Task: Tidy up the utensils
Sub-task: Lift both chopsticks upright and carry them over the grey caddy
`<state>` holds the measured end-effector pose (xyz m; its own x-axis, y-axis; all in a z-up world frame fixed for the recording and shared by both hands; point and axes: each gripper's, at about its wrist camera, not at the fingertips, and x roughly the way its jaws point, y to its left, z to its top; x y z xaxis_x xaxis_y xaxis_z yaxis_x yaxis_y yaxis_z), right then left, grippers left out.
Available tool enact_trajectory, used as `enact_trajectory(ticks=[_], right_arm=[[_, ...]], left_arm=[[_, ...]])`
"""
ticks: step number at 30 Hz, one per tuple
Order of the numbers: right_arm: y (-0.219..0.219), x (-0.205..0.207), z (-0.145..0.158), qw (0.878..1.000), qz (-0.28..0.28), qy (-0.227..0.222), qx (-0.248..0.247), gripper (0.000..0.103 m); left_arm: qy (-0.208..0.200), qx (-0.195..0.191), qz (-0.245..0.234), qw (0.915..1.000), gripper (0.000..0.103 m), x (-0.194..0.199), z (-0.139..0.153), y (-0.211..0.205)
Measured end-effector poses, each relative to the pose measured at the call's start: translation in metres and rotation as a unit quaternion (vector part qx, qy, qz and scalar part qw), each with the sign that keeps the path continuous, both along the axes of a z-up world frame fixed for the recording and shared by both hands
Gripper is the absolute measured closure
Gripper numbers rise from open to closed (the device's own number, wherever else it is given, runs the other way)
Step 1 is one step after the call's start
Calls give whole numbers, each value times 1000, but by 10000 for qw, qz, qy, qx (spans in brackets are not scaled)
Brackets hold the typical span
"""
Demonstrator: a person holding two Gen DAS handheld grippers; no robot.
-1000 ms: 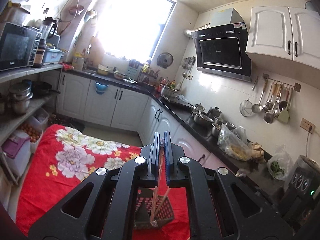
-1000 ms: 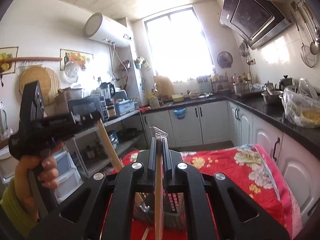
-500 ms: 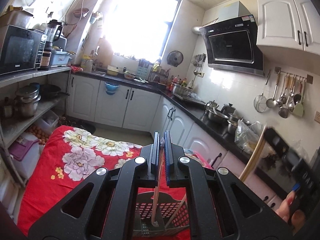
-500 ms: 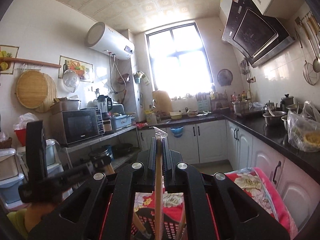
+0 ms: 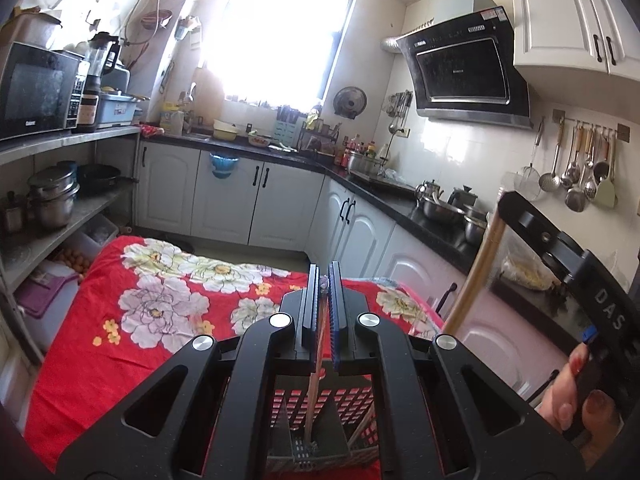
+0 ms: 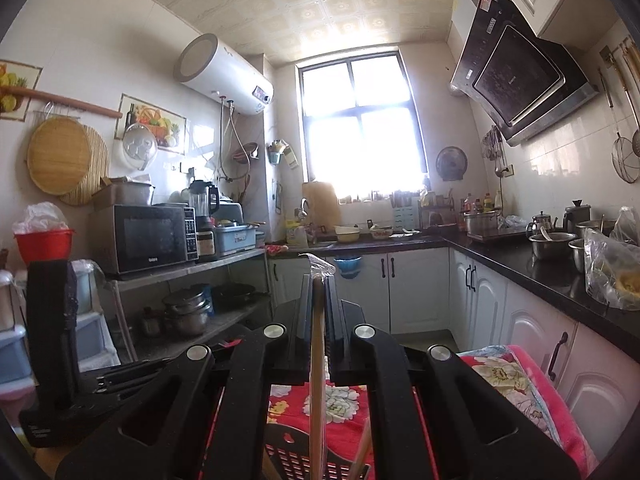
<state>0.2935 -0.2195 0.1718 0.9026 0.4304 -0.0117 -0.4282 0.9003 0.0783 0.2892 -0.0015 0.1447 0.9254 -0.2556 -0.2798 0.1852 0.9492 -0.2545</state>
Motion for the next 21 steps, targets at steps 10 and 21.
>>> enact_trajectory(ticks=[10, 21], right_arm=[[0, 22, -50, 9992, -143, 354, 123, 97], [13, 28, -88, 9973, -133, 714, 141, 97]], left_arm=[[180, -7, -19, 9998, 101, 1, -32, 1], [113, 126, -12, 9999, 101, -4, -48, 3]])
